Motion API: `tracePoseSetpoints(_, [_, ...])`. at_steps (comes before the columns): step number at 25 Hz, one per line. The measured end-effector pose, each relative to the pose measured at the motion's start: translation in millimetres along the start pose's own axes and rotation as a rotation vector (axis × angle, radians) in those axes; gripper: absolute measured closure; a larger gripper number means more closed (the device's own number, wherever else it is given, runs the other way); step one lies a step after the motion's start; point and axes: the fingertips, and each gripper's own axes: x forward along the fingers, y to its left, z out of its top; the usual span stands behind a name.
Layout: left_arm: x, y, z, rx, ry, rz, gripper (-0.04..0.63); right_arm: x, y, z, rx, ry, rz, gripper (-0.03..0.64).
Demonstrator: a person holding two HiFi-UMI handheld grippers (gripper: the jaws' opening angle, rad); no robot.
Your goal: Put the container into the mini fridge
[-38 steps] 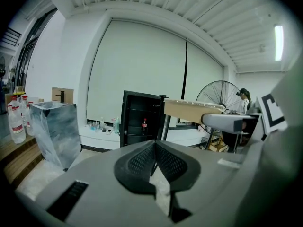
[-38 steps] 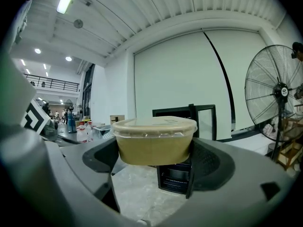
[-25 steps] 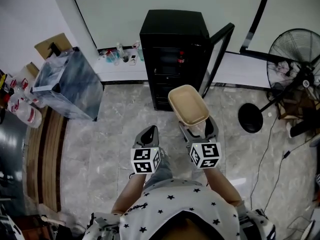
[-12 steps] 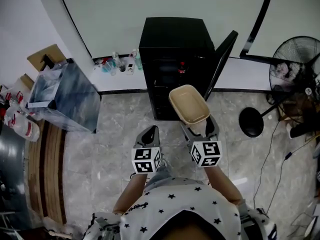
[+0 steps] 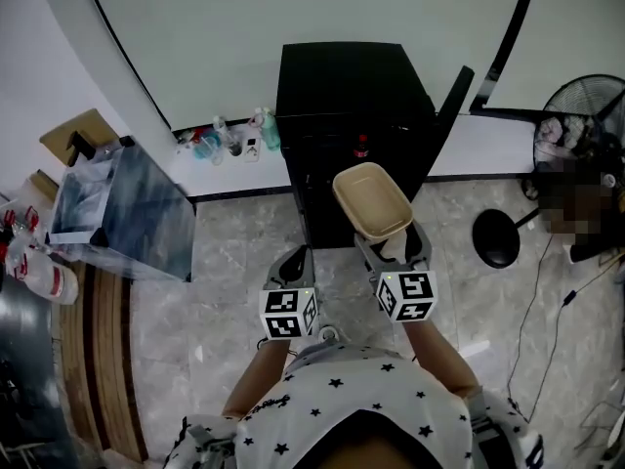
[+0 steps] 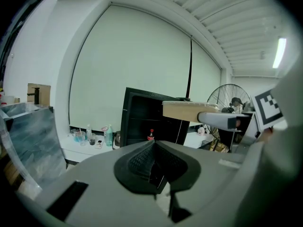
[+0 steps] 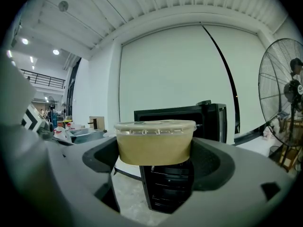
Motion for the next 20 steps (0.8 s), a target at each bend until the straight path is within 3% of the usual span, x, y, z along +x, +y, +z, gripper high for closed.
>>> tracePoseSetpoints(9, [28.3,42.9,10.1,0.006,0.016,-0.015,0.583,53.9,-3.9,6.4,-0.025,-0.002,-0.045,0.147])
tracePoseSetpoints(20, [62.4,61.9,11.9,-0.008,0.035,0.01,0.583,117.4,-32.5,2.6,-0.021,0.006,-0.059,0.147])
